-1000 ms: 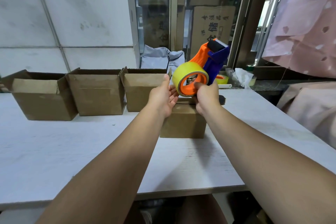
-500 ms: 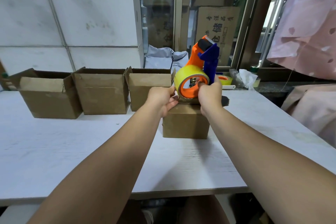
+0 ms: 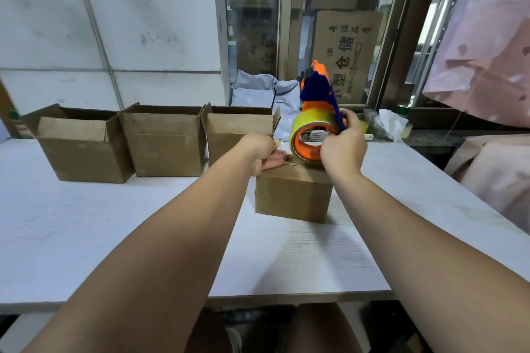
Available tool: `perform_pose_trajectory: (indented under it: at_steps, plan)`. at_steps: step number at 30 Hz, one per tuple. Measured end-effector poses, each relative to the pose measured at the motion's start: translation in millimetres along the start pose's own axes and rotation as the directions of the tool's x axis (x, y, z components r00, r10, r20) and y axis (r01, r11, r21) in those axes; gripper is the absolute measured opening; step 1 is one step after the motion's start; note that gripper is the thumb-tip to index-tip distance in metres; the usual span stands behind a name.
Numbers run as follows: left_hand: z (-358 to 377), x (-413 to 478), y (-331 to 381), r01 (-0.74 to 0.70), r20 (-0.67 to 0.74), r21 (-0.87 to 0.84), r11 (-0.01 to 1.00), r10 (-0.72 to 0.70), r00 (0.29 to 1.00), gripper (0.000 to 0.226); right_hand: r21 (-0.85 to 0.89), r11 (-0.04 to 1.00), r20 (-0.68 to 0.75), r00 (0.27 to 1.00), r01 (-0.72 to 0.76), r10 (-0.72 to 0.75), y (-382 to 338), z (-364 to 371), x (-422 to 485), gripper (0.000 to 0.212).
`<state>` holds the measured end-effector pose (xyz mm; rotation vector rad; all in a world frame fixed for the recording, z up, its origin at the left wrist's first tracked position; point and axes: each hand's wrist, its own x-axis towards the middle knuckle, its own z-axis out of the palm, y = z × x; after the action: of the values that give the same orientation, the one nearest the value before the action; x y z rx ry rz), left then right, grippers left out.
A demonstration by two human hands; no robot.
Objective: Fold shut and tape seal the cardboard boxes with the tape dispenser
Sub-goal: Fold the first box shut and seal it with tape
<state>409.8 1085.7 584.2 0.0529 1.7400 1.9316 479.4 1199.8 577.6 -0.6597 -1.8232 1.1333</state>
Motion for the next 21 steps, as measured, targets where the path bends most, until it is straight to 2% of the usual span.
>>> perform_pose_trajectory:
  at_steps: [4, 8, 12, 15, 18, 21]
  plan:
    - [-4, -5, 4, 0.058, 0.01, 0.003, 0.998, -0.058, 0.998, 0.023, -0.065, 0.998, -0.017, 1.0, 0.01, -0.012, 2, -8, 0, 0.049]
    - [-3, -8, 4, 0.05, -0.003, -0.015, 0.999, -0.05, 0.999, 0.038, -0.005, 0.997, 0.045, 0.996, -0.072, 0.072, 1, -5, -6, 0.041]
    - [-10, -6, 8, 0.068, 0.0, -0.021, 0.997, -0.068, 0.998, 0.03, -0.071, 0.997, 0.127, 0.992, -0.015, 0.024, 10, -8, -10, 0.054]
    - [-21, 1, 12, 0.037, -0.047, 0.09, 0.995, -0.033, 0.998, 0.011, -0.12, 0.992, 0.167, 0.986, 0.04, -0.02, 14, -10, -13, 0.061]
    - [-31, 0, 19, -0.015, -0.065, 0.289, 0.957, 0.035, 0.997, 0.023, -0.178, 0.975, 0.21, 0.973, 0.134, -0.095, 11, -10, -14, 0.063]
    - [-37, -3, 22, -0.017, -0.069, 0.422, 0.906, 0.051, 0.996, 0.022, -0.192, 0.968, 0.246, 0.963, 0.161, -0.111, 10, -12, -14, 0.067]
